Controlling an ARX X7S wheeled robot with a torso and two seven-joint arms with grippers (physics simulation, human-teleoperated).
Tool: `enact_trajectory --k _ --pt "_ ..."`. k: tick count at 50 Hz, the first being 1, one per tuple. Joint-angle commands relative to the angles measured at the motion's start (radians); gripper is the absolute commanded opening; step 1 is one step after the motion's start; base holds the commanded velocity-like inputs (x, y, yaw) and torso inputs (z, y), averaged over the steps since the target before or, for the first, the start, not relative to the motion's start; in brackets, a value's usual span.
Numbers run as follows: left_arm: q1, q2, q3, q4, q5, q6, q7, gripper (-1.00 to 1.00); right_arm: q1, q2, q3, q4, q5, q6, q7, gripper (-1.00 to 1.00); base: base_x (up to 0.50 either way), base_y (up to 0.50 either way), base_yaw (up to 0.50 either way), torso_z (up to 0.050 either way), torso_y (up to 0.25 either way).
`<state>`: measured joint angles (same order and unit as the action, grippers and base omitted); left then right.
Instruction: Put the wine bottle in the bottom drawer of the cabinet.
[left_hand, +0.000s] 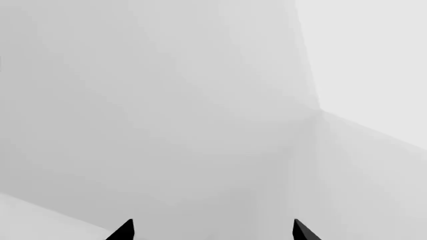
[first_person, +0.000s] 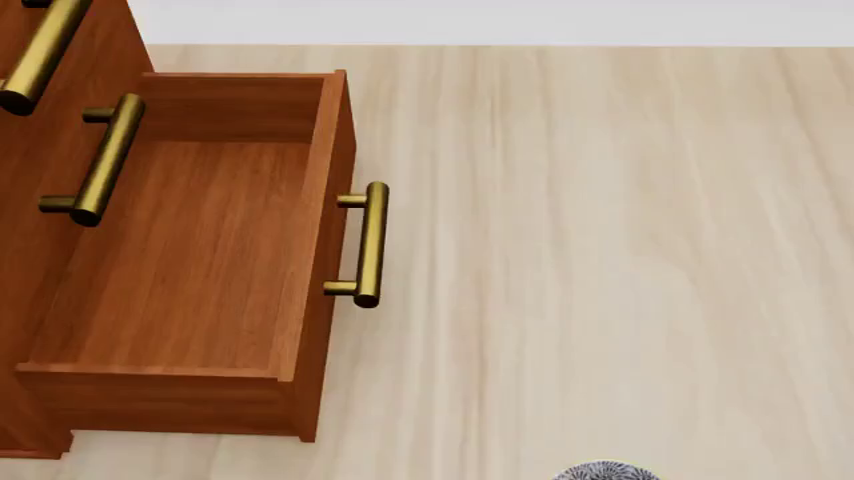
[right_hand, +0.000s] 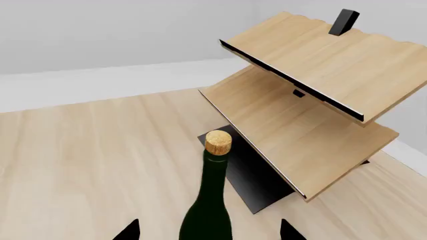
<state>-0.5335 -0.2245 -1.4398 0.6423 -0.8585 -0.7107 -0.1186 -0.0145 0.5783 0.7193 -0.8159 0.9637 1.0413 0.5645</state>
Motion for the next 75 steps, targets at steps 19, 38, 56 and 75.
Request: enact_trajectory --k 19,38,56,75 --pt "0.007 0.002 0.001 -0.004 -0.01 0.002 -0.003 1.0 0.078 0.041 -0.09 0.1 -0.04 -0.007 0.007 1.0 0.0 0.0 0.0 0.0 -0.04" --pt "0.011 0.0 0.004 0.0 -0.014 0.004 -0.008 1.0 0.178 0.057 -0.241 0.294 -0.167 -0.092 -0.032 1.0 0.0 0.0 0.0 0.0 0.0" --pt "0.016 -0.001 0.007 -0.002 -0.014 0.009 -0.009 1.0 0.26 0.071 -0.319 0.401 -0.207 -0.109 -0.045 1.0 0.0 0.0 0.0 0.0 0.0" --pt "0.021 -0.001 0.009 -0.005 -0.017 0.016 -0.005 1.0 0.317 0.077 -0.377 0.48 -0.247 -0.127 -0.047 1.0 0.0 0.0 0.0 0.0 0.0"
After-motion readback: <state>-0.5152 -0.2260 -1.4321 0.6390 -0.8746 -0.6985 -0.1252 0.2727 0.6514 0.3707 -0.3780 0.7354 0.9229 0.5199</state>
